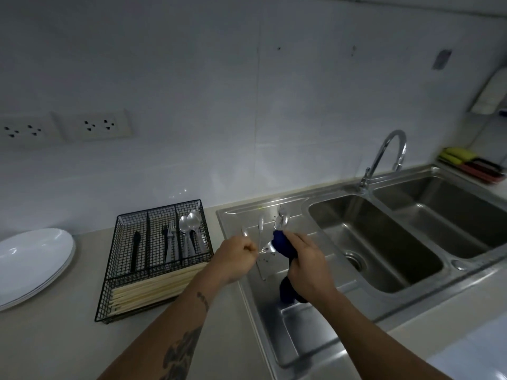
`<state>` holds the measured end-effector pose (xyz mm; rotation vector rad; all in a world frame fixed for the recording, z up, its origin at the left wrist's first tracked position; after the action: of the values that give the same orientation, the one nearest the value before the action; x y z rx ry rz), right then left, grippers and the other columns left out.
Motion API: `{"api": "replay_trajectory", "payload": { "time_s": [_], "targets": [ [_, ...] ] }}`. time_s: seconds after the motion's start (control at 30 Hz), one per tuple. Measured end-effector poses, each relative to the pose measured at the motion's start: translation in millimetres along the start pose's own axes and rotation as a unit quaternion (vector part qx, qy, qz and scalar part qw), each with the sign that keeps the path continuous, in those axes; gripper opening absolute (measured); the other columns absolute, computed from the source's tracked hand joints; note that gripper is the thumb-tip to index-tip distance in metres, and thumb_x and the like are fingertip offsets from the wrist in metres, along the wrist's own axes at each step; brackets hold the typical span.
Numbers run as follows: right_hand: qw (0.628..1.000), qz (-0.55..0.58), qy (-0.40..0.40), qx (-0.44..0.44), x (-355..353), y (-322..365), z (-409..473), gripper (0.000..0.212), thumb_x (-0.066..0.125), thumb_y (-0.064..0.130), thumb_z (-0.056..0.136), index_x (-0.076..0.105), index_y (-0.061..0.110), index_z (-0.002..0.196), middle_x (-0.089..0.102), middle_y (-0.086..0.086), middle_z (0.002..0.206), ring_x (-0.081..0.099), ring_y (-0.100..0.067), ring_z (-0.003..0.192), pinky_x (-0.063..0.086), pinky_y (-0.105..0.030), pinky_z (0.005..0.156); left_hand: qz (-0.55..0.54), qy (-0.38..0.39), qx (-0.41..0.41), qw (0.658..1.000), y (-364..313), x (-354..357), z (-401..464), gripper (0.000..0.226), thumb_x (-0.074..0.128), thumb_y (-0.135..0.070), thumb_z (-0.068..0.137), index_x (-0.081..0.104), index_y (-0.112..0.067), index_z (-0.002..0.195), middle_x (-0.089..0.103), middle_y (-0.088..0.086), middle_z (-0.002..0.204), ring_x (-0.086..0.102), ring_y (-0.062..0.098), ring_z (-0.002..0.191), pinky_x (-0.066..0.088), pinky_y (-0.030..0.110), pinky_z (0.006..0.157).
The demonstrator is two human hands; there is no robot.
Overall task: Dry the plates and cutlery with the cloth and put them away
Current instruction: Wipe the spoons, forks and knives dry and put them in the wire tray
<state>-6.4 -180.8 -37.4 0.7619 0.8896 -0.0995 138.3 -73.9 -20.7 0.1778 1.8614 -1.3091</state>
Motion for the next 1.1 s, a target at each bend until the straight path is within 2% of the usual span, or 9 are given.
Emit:
{"api": "replay_trajectory", "payload": {
  "time_s": [0.1, 0.23, 0.33, 0.5, 0.6, 0.7, 0.77, 0.9, 1.1],
  "targets": [
    [0.999, 0.018, 0.011, -0.041, -2.4, 12.4, 0.5, 0.065, 0.053, -0.013, 0.074, 0.054, 0.011, 0.134, 0.058, -0.001, 0.125, 0.055, -0.014, 0.107, 0.032, -0.004, 0.09, -0.059, -0.001, 0.013, 0.998, -5.0, 9.4, -1.0, 0.013, 0.065, -0.029, 0.093, 0.066, -0.021, 0.082, 0.05, -0.005, 0.066, 0.046, 0.011, 0.062, 0.04, 0.027, 0.063],
    [1.0, 0.005, 0.007, 0.001, -2.7, -5.4, 2.2, 0.06, 0.052, -0.009, 0.075, 0.056, 0.016, 0.129, 0.059, 0.0, 0.12, 0.058, -0.019, 0.101, 0.043, -0.021, 0.084, -0.068, -0.034, 0.022, 0.997, -5.7, 17.3, -1.2, 0.007, 0.067, -0.022, 0.092, 0.065, -0.017, 0.087, 0.049, -0.002, 0.064, 0.045, 0.011, 0.059, 0.041, 0.024, 0.063],
    [0.998, -0.007, -0.015, 0.062, -7.4, -17.6, 1.0, 0.055, 0.055, -0.009, 0.077, 0.058, 0.016, 0.126, 0.059, -0.001, 0.119, 0.058, -0.02, 0.099, 0.04, -0.023, 0.082, -0.083, -0.067, -0.002, 0.994, -7.3, 18.1, 0.4, 0.006, 0.063, -0.018, 0.093, 0.067, -0.018, 0.088, 0.056, -0.005, 0.069, 0.05, 0.007, 0.063, 0.04, 0.022, 0.062],
    [0.997, 0.019, -0.06, 0.045, -21.3, -10.9, 11.2, 0.055, 0.055, -0.011, 0.075, 0.061, 0.015, 0.123, 0.06, -0.001, 0.118, 0.054, -0.012, 0.097, 0.039, -0.02, 0.085, -0.164, -0.052, -0.078, 0.982, -16.8, 25.8, 12.0, 0.016, 0.064, -0.012, 0.09, 0.07, -0.02, 0.078, 0.072, -0.002, 0.085, 0.065, 0.012, 0.082, 0.048, 0.023, 0.066],
    [0.995, 0.025, -0.094, 0.036, -26.4, -4.7, 15.6, 0.06, 0.053, -0.011, 0.074, 0.058, 0.014, 0.128, 0.056, 0.0, 0.125, 0.052, -0.012, 0.105, 0.04, -0.02, 0.092, -0.159, -0.051, -0.062, 0.984, -23.7, 32.0, 17.8, 0.014, 0.066, -0.005, 0.086, 0.071, -0.018, 0.091, 0.064, 0.0, 0.071, 0.06, 0.012, 0.069, 0.054, 0.028, 0.072],
    [0.998, -0.025, -0.042, -0.034, -22.2, -5.1, 16.6, 0.062, 0.057, -0.009, 0.074, 0.056, 0.012, 0.132, 0.052, -0.007, 0.134, 0.051, -0.022, 0.116, 0.046, -0.03, 0.096, -0.175, -0.011, -0.026, 0.984, -34.7, 36.5, 23.1, 0.022, 0.065, -0.002, 0.084, 0.069, -0.02, 0.094, 0.066, 0.006, 0.074, 0.062, 0.014, 0.07, 0.055, 0.035, 0.074],
    [0.998, -0.056, -0.012, -0.039, -17.2, -14.4, 15.9, 0.061, 0.062, -0.006, 0.075, 0.056, 0.013, 0.133, 0.052, -0.008, 0.135, 0.053, -0.026, 0.115, 0.047, -0.031, 0.092, -0.188, 0.003, -0.019, 0.982, -40.6, 38.0, 25.4, 0.02, 0.062, 0.002, 0.085, 0.069, -0.015, 0.094, 0.069, 0.01, 0.08, 0.064, 0.016, 0.071, 0.053, 0.032, 0.068],
    [0.997, -0.04, -0.042, 0.044, -23.1, -26.8, 12.7, 0.062, 0.059, -0.008, 0.076, 0.054, 0.012, 0.134, 0.053, -0.006, 0.135, 0.055, -0.023, 0.114, 0.04, -0.023, 0.093, -0.23, -0.053, -0.079, 0.969, -42.1, 34.2, 25.8, 0.022, 0.056, 0.005, 0.087, 0.066, -0.013, 0.08, 0.067, 0.006, 0.079, 0.063, 0.018, 0.069, 0.056, 0.029, 0.063],
    [0.996, -0.004, -0.065, 0.054, -32.8, -23.3, 11.9, 0.057, 0.057, -0.011, 0.076, 0.06, 0.013, 0.127, 0.058, -0.004, 0.124, 0.055, -0.021, 0.106, 0.037, -0.021, 0.088, -0.253, -0.118, -0.133, 0.951, -34.6, 33.5, 30.0, 0.006, 0.072, -0.006, 0.082, 0.067, -0.009, 0.082, 0.067, 0.001, 0.079, 0.061, 0.015, 0.069, 0.049, 0.025, 0.06]
  ]
}}
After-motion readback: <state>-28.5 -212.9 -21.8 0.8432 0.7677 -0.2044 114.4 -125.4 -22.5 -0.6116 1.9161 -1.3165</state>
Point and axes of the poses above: each hand's wrist, its own z-axis towards the middle knuckle, its own x-axis out of the palm, y = z × x, the point moved 3 cm from there along z, towards the middle knuckle
